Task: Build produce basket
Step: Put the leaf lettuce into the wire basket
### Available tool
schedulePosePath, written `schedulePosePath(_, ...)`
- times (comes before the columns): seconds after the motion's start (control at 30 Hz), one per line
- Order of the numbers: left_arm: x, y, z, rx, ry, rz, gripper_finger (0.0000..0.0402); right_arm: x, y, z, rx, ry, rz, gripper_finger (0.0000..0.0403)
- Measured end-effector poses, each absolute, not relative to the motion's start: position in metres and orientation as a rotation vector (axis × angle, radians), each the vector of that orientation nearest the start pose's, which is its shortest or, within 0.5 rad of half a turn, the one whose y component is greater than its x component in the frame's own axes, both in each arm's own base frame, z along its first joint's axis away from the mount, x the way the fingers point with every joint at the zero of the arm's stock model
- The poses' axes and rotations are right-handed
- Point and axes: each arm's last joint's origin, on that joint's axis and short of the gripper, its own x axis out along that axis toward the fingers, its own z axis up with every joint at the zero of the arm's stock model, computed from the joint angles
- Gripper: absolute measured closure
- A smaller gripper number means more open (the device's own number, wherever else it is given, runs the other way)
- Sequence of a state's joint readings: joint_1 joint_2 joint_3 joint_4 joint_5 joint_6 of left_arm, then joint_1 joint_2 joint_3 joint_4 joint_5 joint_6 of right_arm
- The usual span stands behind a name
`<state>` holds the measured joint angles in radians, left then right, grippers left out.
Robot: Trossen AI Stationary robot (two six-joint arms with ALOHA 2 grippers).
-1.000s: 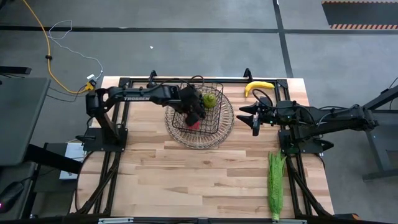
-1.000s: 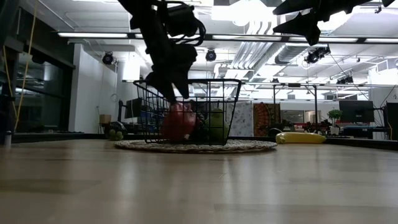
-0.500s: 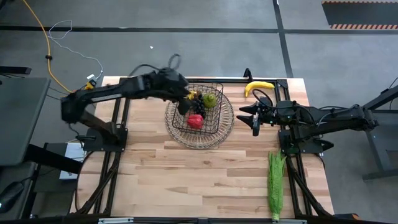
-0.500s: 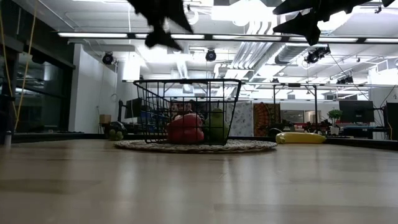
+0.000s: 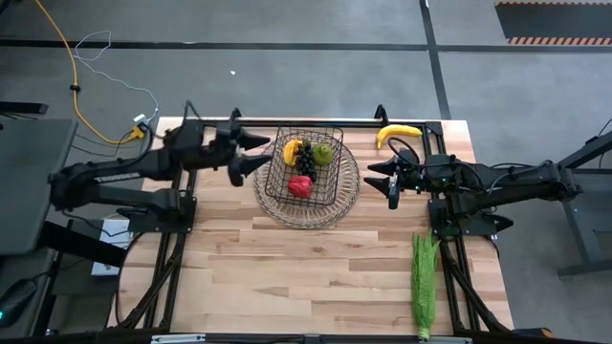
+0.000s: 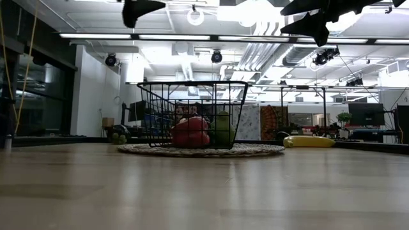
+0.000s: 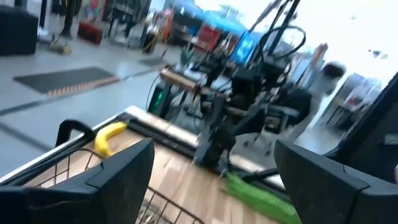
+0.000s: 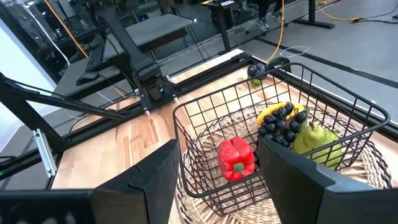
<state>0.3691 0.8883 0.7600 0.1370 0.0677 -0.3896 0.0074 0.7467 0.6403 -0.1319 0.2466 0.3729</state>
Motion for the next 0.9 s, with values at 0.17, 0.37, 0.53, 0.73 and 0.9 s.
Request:
schedulePosePath(0.17, 0.170, 0.065, 0.324, -0.382, -0.131, 0.304, 0.0083, 0.169, -0.006, 0.294, 0.336, 0.190, -0.279, 0.0190)
schedulePosePath(0.37, 0.162, 0.062, 0.323, -0.338, -0.144, 0.310, 0.0083, 0.169, -0.006, 0.294, 0.300, 0.194, -0.278, 0.0190)
schedulePosePath(0.53, 0.162, 0.062, 0.323, -0.316, -0.140, 0.312, 0.0083, 0.169, -0.006, 0.294, 0.298, 0.194, -0.278, 0.0190)
schedulePosePath(0.73, 0.162, 0.062, 0.323, -0.316, -0.140, 0.312, 0.0083, 0.169, -0.006, 0.294, 0.298, 0.195, -0.278, 0.0190)
schedulePosePath(0.9, 0.162, 0.062, 0.323, -0.316, -0.138, 0.312, 0.0083, 0.169, -0.006, 0.294, 0.298, 0.194, -0.278, 0.0190)
